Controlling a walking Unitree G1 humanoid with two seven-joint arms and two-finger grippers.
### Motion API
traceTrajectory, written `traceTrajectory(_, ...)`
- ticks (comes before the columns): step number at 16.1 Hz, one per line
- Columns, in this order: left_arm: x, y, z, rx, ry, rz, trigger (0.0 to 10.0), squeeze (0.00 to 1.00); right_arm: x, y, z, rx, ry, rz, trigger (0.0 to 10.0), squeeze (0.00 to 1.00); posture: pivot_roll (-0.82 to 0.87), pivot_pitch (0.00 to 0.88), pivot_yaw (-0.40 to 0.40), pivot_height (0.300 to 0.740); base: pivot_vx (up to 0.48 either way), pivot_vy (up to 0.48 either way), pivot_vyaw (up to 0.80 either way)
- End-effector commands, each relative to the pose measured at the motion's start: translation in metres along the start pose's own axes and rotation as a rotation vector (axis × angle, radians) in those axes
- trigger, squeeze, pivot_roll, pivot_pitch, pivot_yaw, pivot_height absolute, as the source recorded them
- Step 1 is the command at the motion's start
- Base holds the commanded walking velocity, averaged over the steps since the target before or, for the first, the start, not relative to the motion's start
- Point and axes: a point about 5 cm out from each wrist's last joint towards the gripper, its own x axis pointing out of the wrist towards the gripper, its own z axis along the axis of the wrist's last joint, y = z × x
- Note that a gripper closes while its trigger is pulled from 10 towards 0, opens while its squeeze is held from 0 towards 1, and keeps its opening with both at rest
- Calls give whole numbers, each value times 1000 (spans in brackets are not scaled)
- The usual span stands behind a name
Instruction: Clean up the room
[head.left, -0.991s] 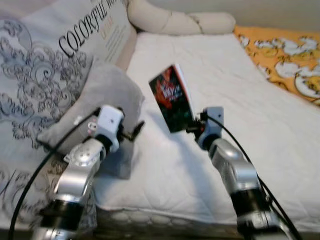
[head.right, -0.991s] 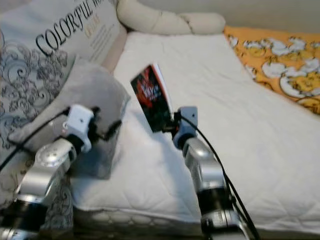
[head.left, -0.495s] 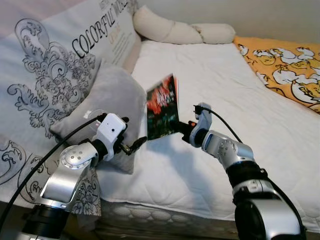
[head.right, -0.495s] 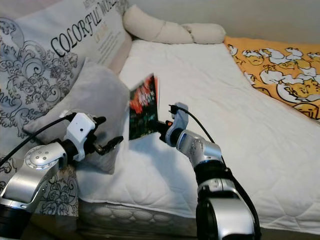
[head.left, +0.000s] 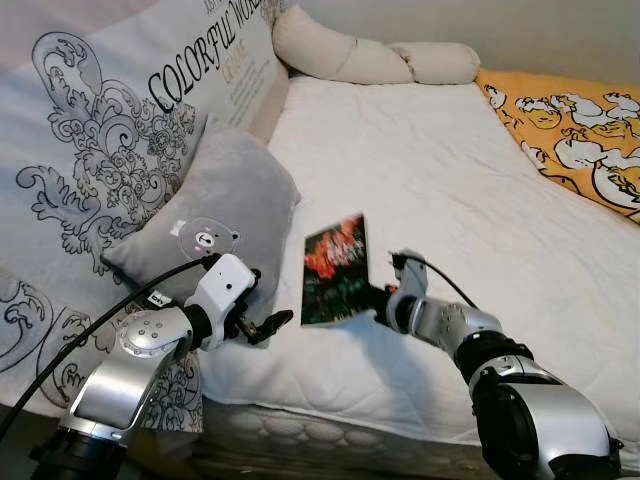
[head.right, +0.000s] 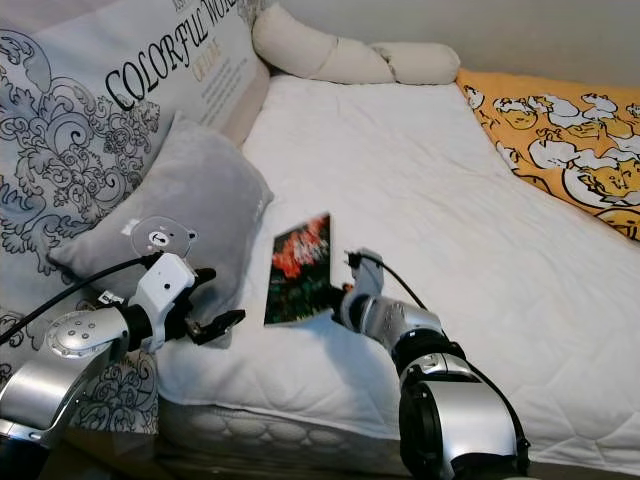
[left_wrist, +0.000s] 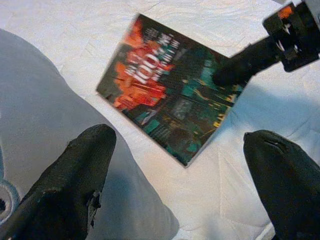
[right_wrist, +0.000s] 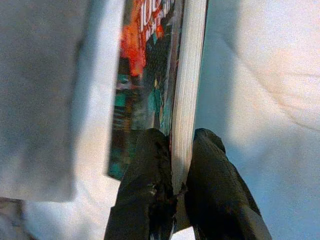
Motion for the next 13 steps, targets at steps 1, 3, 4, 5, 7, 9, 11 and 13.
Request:
traceTrajectory(1,-2,-1,3,8,0,-1,10000,384,-4,-17,-3,-99,-2,-96,10000,0,107,0,-35,740,0,0,0)
traceTrajectory(3,-1,-1,2,6,3,9,10000,384,-7,-32,-9,-161,5,-187,10000,247,110,0,-39,740,0,0,0)
traceTrajectory(4,-1,-2,2,4,4,11,10000,380,-10,-39,-10,-142,-17,-221,10000,1000,111,0,-40,740,0,0,0)
traceTrajectory(5,0,-3,2,1,4,11,10000,380,-11,-41,-12,-125,-21,-219,10000,1000,111,0,-41,740,0,0,0)
traceTrajectory(7,0,-4,1,-3,7,14,10000,380,-11,-44,-17,-155,-1,-209,10000,1000,111,0,-42,740,0,0,0)
traceTrajectory(9,1,-5,1,-6,12,17,10000,376,-14,-51,-22,-171,9,-226,10000,1000,106,0,-39,740,0,0,0)
traceTrajectory(11,1,-5,1,-8,11,21,10000,380,-18,-58,-20,-159,-26,-238,10000,1000,106,0,-39,740,0,0,0)
traceTrajectory(13,4,-3,1,-18,6,46,10000,384,-23,-66,-14,-147,-76,-257,10000,1000,96,0,-35,740,0,0,0)
